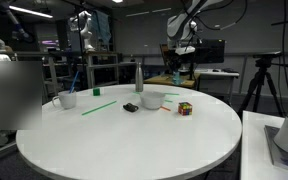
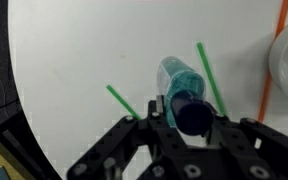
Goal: Place the bottle inside the white bowl
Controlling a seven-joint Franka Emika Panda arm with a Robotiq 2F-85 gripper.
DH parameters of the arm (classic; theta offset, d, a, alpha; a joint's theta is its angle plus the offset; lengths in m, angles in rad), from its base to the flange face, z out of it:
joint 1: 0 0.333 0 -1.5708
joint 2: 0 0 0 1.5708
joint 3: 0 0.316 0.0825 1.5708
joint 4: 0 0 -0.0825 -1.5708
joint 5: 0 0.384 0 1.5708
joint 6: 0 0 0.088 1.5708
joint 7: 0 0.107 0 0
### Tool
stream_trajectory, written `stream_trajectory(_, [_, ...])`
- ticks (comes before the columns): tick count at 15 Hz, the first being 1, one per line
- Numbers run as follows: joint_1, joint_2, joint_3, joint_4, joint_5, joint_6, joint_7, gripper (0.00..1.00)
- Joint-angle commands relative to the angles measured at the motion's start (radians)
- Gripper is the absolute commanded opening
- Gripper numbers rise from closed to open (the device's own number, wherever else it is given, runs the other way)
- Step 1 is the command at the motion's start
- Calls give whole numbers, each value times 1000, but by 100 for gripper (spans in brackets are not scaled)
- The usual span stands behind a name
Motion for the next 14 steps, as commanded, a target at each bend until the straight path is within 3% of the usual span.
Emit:
stream_trajectory(1, [50, -33, 12, 36, -16, -96, 108, 9])
stream_trajectory(14, [129, 77, 85, 207, 11, -277, 158, 9])
